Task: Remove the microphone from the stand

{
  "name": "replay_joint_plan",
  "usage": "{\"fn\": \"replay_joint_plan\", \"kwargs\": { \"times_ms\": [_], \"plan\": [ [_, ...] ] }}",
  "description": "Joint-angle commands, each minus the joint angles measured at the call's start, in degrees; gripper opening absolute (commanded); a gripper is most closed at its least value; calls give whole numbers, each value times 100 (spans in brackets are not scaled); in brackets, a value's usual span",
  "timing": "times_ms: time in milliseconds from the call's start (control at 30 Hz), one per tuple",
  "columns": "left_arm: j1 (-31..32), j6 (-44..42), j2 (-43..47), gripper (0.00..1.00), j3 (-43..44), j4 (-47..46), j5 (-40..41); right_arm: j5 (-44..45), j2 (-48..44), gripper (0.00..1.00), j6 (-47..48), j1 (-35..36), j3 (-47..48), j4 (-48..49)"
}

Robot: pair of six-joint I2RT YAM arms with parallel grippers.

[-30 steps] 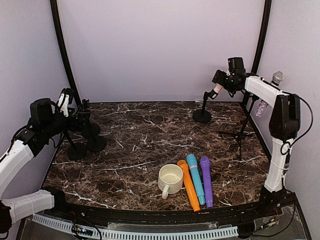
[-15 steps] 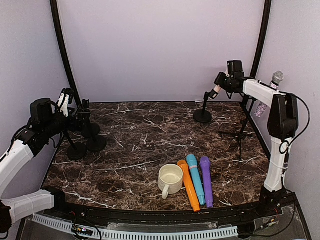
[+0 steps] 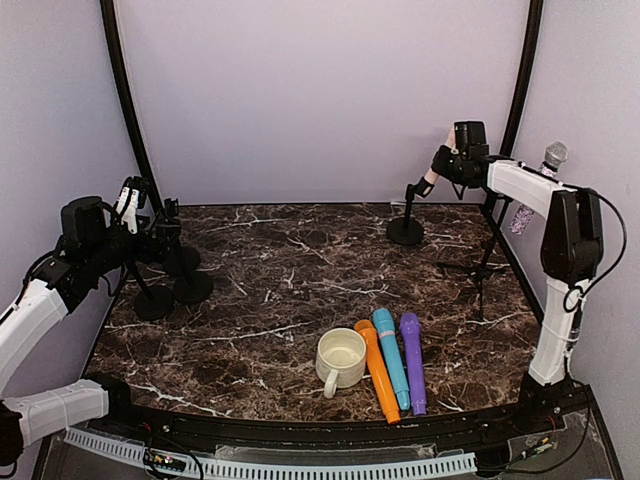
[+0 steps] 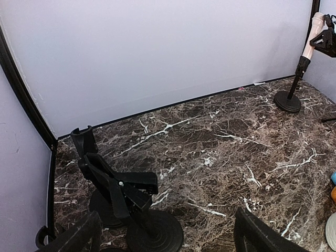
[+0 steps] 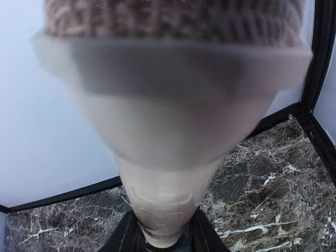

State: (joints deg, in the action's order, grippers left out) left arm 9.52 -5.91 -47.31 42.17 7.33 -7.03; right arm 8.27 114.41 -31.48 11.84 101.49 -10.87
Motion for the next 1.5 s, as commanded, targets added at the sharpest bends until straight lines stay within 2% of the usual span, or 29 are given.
{"fn": "replay_joint_plan", "kwargs": {
  "times_ms": [0,267,567,700,833,1233,1467],
  "plan": [
    [-11,-73,35,89,-23,-181,-63,100,-720,20,3,308,-147,195],
    [-10,-48,100,89,-40,-195,-134,313,-1286,15,-322,1088,-515,259],
    [-11,-76,179,88,-60,-198,-173,852,-1520,11,-601,2350,-767,411],
    [-11,-64,219,88,-89,-213,-209,1142,-1580,12,-689,2570,-898,393],
    [-8,-44,228,88,-95,-206,-245,1316,-1874,18,-703,2579,-1205,379],
    [6,-7,285,88,-95,-199,-322,1699,-2292,35,-349,2572,-1281,-330],
    [15,-7,291,88,-95,-199,-316,1613,-2449,61,-476,2357,-1352,-648]
  ]
}}
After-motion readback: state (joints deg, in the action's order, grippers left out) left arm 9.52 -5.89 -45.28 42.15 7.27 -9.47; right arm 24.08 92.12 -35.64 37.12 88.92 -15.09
